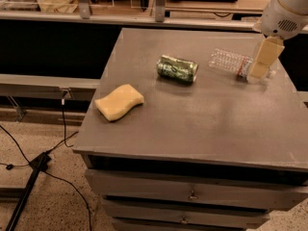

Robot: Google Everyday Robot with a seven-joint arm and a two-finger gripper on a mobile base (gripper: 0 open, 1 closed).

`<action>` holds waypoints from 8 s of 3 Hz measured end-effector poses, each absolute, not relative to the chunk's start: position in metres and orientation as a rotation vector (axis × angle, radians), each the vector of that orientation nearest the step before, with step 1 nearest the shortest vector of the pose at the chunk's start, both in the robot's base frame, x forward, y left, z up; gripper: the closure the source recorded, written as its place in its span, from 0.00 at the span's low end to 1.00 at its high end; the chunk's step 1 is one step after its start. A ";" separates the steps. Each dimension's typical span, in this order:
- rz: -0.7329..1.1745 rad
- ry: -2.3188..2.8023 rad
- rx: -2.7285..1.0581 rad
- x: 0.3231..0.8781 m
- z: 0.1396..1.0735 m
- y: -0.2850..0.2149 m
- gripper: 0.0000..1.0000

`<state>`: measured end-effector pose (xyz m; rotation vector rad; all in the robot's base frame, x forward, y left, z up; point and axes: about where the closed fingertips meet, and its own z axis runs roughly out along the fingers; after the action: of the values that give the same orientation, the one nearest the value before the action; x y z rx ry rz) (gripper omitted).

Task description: Move water bottle near sponge

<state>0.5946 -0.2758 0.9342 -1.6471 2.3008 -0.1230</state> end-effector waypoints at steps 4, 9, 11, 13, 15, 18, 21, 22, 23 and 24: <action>-0.132 2.409 -1.530 0.659 0.867 -0.312 0.00; -0.070 2.443 -1.484 0.662 0.847 -0.309 0.85; -0.138 2.330 -1.460 0.632 0.927 -0.304 1.00; -0.086 2.335 -1.454 0.629 0.921 -0.297 1.00; -0.105 2.326 -1.517 0.532 0.950 -0.275 1.00; -0.029 2.183 -1.722 0.513 0.942 -0.201 1.00; -0.098 2.102 -1.967 0.516 0.914 -0.110 1.00; -0.105 2.095 -2.031 0.512 0.887 -0.093 1.00; -0.071 2.096 -2.071 0.511 0.864 -0.083 1.00; -0.047 2.114 -2.093 0.509 0.846 -0.077 0.82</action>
Offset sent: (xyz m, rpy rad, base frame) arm 0.0401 -0.0165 -0.0269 0.0321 0.0295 -0.0561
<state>0.5085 -0.0766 0.8465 -2.0933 2.1144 -0.0471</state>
